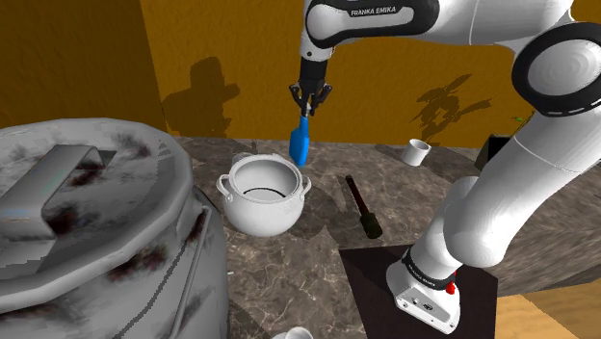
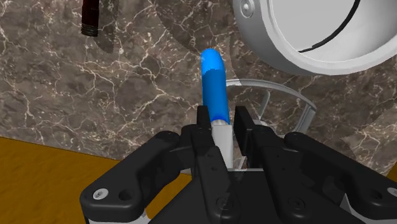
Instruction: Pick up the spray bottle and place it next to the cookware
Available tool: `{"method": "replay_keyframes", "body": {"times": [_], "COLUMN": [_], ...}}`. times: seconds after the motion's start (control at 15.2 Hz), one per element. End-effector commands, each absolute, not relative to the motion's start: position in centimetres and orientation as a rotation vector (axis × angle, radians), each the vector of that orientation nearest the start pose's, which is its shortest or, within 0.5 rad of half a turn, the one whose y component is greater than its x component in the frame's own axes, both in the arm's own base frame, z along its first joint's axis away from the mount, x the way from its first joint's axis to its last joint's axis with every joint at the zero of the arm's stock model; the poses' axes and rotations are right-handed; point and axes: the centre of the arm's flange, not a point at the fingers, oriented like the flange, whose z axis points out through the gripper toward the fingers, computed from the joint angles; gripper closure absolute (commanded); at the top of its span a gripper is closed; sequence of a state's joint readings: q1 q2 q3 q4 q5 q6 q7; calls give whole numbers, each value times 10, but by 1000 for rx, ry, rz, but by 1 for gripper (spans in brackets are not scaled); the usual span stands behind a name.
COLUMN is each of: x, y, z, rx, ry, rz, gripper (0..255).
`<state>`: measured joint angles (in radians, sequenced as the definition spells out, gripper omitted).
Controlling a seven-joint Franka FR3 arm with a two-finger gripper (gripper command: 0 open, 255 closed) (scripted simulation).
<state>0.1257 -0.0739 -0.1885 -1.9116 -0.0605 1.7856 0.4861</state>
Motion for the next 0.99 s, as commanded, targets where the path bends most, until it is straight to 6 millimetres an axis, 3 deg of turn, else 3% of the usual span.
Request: {"method": "replay_keyframes", "body": {"times": [0.0,0.92], "x": [533,533], "y": [-41,-41], "z": [508,435], "rx": [-3083,-3083], "ry": [843,843], "rz": [67,67], "gripper": [255,255]}}
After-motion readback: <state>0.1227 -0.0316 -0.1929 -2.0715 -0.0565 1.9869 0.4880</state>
